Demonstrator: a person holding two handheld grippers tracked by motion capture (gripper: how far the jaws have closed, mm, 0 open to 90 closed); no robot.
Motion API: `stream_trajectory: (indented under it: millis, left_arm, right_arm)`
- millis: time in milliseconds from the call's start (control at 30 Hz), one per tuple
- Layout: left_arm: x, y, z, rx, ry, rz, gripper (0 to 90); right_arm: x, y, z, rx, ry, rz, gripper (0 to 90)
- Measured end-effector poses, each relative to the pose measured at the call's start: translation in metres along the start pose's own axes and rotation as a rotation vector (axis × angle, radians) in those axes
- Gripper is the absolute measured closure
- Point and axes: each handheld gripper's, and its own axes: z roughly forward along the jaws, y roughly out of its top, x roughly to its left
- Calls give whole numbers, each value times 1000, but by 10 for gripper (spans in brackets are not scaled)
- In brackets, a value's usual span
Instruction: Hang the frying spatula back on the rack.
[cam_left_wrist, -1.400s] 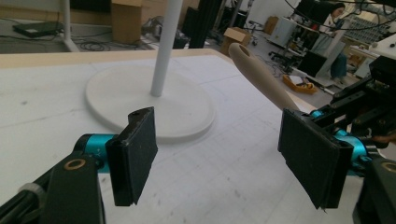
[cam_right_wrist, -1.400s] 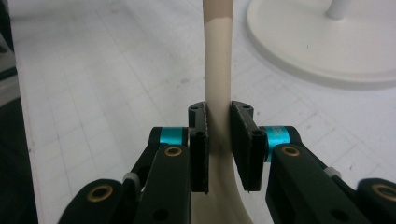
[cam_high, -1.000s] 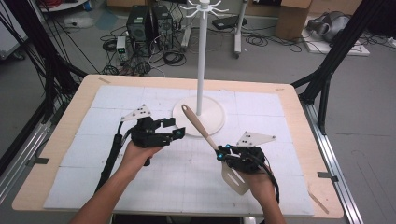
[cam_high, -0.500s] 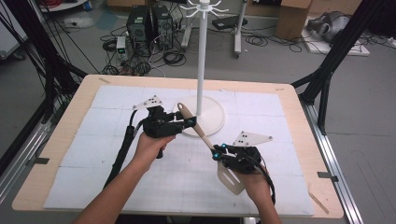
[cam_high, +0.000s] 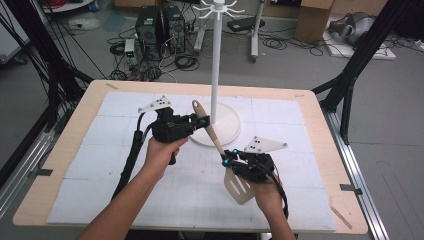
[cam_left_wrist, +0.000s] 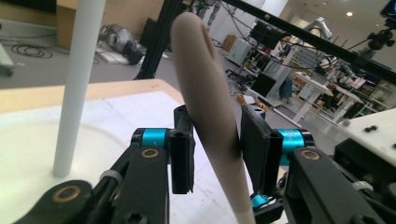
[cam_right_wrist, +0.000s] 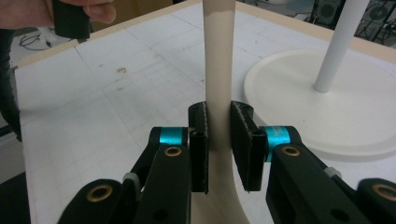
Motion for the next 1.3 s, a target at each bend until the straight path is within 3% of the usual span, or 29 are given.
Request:
stream_trajectory:
  millis: [433, 467, 533, 667, 833, 1000, 1100, 1300]
  left_arm:
    - [-29, 32, 12, -24, -96, 136, 733]
    - [-30, 35, 12, -22, -100, 148, 734]
    - [-32, 39, 13, -15, -89, 190, 735]
    - [-29, 49, 12, -17, -93, 208, 736]
    - [-25, 68, 11, -11, -93, 264, 736]
    - [-23, 93, 13, -4, -131, 320, 735]
    - [-22, 109, 17, -2, -147, 334, 735]
    - [-16, 133, 28, 1, -186, 319, 735]
  right_arm:
    - [2, 15, -1, -102, 0, 16, 766]
    - [2, 16, -2, -110, -7, 17, 755]
    - [0, 17, -4, -127, -13, 30, 634]
    - [-6, 16, -17, -153, -70, 42, 525]
    - [-15, 7, -36, -170, -182, 37, 363]
    - [-28, -10, -52, -141, -276, 36, 225]
    - [-37, -19, -58, -134, -315, 67, 173]
    - [-44, -30, -64, -149, -319, 76, 169]
